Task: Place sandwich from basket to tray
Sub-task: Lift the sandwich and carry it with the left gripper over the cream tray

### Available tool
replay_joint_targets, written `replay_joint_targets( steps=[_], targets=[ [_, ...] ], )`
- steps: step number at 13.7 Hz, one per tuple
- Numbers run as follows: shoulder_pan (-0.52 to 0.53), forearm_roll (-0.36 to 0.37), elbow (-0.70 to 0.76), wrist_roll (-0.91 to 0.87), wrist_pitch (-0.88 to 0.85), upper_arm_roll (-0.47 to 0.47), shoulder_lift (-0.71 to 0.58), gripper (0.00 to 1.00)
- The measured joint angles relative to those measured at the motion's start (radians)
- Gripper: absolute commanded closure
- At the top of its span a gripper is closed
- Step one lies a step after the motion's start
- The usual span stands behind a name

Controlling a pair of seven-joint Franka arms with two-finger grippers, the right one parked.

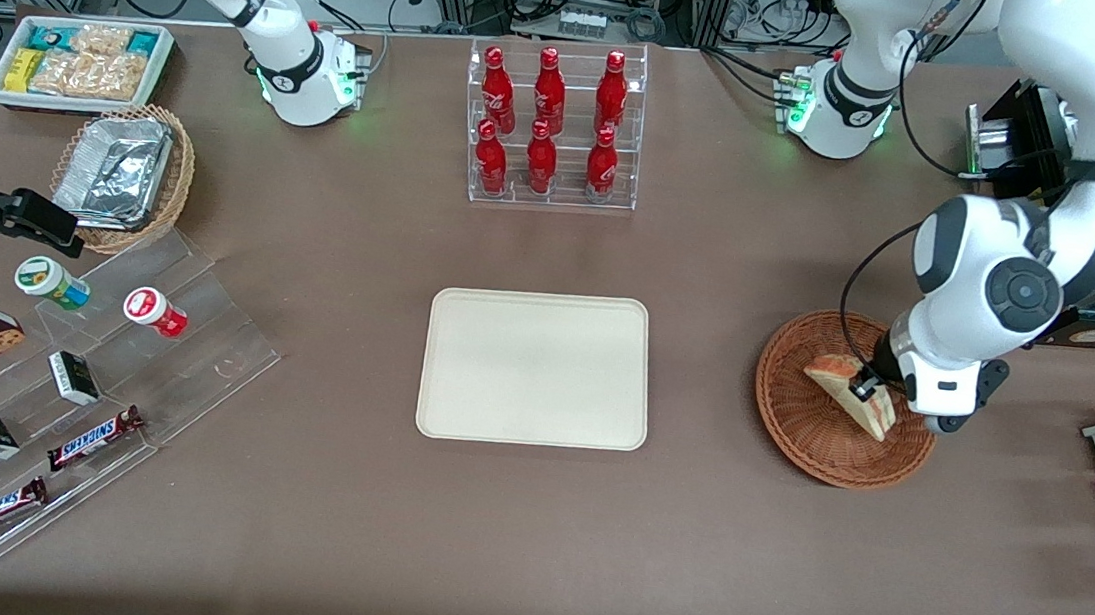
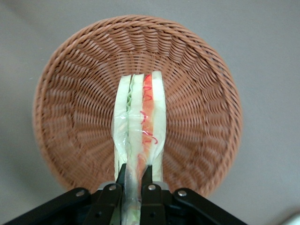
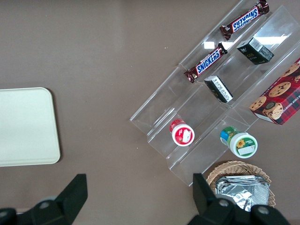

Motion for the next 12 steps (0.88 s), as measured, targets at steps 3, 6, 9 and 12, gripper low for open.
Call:
replay_joint_targets(
  steps=[3, 6, 9, 12],
  targets=[
    [-0.009, 0.001, 0.086, 0.0, -0.169, -0.067, -0.05, 1.0],
    [-0.013, 0.001, 0.152, -0.004, -0.234, -0.187, -0.056, 1.0],
    [-0.017, 0.025, 0.172, -0.005, -0.238, -0.327, -0.036, 1.0],
    [-0.023, 0.072, 0.231, -0.052, -0.234, -0.467, 0.055, 1.0]
  ],
)
